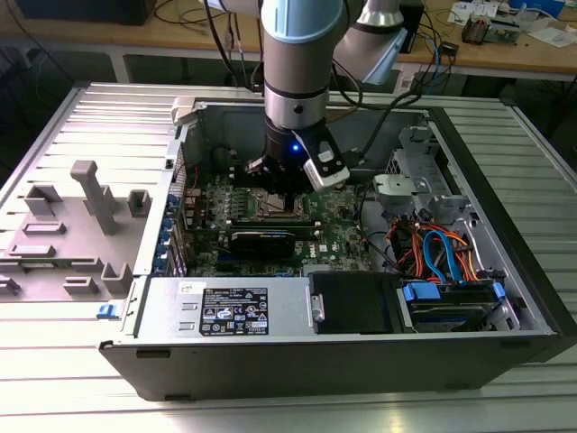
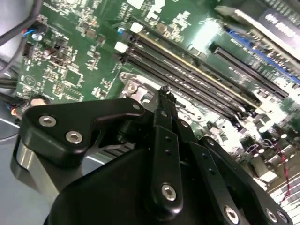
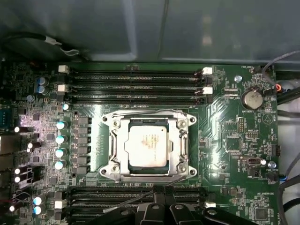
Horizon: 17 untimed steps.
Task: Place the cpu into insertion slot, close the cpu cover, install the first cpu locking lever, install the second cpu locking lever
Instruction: 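Install the second cpu locking lever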
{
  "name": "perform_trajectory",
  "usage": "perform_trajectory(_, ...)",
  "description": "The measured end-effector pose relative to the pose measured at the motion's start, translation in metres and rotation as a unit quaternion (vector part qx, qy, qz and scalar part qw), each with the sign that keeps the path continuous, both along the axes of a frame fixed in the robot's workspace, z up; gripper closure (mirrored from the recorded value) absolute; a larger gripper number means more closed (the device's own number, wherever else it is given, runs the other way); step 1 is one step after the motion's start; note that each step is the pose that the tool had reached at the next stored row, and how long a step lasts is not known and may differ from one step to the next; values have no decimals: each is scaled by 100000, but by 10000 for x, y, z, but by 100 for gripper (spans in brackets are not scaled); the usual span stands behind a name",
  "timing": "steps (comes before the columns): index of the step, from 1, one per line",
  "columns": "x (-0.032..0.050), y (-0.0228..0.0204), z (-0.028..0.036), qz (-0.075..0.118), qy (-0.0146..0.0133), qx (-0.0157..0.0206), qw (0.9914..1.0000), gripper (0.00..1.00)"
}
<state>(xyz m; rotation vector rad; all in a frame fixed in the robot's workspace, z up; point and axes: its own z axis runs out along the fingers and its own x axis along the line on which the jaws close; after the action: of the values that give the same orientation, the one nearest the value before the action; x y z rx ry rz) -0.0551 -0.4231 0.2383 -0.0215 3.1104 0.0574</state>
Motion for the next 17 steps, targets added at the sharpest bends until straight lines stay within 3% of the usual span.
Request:
perform_trajectory(4,-35,-35,-19,12,-7,357,99999,89)
perform_trajectory(17,-36,-35,-19,1,-2,775,99997,89)
